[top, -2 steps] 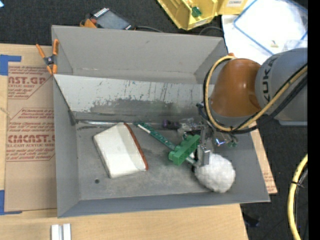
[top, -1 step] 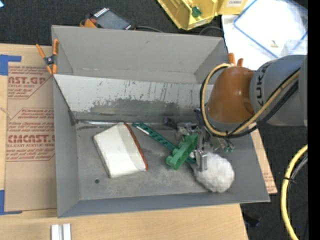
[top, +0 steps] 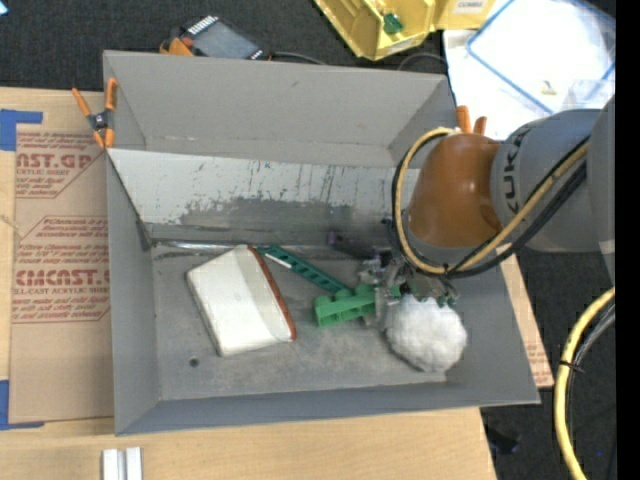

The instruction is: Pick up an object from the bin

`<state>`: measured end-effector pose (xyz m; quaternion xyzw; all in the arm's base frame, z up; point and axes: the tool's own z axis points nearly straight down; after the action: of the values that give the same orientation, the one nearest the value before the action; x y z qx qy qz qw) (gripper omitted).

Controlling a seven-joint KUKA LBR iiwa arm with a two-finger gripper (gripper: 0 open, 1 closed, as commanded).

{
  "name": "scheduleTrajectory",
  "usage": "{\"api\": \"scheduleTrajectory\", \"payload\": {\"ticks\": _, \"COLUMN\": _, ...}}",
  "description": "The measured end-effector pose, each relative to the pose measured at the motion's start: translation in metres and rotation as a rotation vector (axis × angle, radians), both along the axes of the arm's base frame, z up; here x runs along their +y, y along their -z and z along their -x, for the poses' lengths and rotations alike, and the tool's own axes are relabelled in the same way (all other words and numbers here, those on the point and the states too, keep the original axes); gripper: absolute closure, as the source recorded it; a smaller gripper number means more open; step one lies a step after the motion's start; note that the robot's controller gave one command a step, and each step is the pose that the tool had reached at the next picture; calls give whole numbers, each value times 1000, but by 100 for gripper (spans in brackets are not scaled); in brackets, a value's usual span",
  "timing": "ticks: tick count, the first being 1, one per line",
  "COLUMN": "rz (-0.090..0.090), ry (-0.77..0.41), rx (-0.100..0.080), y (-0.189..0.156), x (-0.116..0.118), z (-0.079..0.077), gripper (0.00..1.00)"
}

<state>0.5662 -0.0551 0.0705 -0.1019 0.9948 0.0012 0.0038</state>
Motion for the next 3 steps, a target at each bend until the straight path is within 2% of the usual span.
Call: {"api": "scheduleTrajectory", "payload": {"ticks": 3, "rz": -1, "ry": 0, "rx": -1, "y": -9, "x": 1, "z": 0, "gripper": 100}}
